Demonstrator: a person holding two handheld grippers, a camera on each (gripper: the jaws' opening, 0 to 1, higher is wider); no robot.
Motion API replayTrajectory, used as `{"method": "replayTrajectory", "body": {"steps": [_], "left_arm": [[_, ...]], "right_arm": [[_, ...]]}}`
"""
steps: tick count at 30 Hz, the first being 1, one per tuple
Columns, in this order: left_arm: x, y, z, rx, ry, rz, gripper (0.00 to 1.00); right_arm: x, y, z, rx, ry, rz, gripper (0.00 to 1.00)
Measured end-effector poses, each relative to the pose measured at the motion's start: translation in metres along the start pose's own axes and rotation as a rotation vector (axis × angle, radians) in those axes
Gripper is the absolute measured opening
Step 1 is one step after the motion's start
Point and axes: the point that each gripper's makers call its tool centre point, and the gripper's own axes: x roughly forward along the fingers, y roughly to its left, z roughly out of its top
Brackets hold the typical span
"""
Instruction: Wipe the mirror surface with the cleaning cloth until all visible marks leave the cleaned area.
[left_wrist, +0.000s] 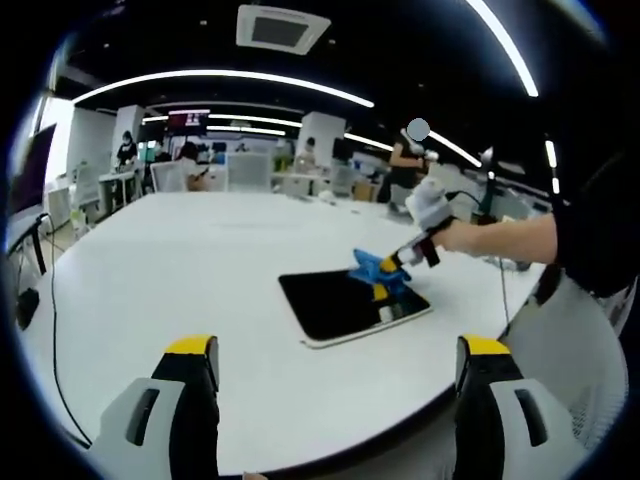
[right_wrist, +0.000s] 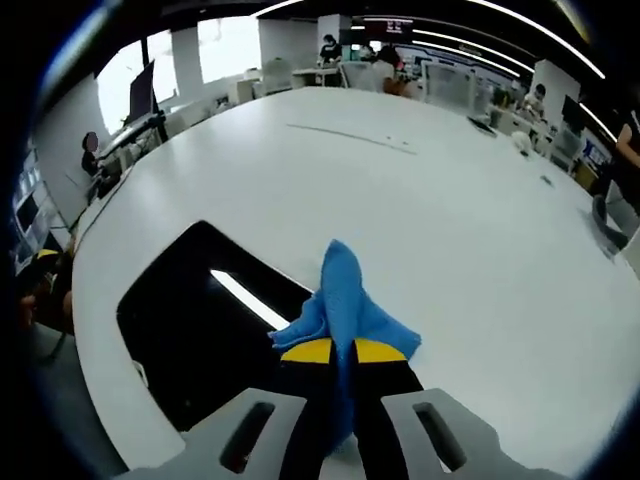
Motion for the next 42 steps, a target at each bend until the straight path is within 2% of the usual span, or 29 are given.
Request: {"method": "replayTrajectory", "body": {"steps": [7, 16, 26, 31, 33, 42], "left_arm": [[-0.001, 0.0, 0.001, -0.003, -0.009, -0.002, 0.99], [-0.001, 0.0, 0.001, -0.001, -0.008, -0.002, 0.99], [0.0, -0.001, 0.0, -0.001, 0.0, -0.011, 0.99], [-0.001, 0.0, 0.0, 0.0, -0.001, -0.003, 0.99], [-0.001, 0.001, 0.0, -0.001, -0.003, -0.001, 0.99], [-0.001, 0.0, -0.001, -0.003, 0.002, -0.007, 0.99]], "right_arm": [[0.001, 0.002, 0.002, 0.007, -0.009, -0.029, 0.01], [0.012, 0.016, 0.014, 0.013, -0.011, -0.011, 0.01], [0.027, 0.053, 0.032, 0.018, -0.038, 0.025, 0.01], [0.032, 0.073, 0.039, -0.007, -0.048, 0.045, 0.01], [0.033, 0.078, 0.041, -0.045, -0.038, 0.038, 0.01], [0.043, 0.099, 0.053, -0.059, -0.037, 0.064, 0.01]]}}
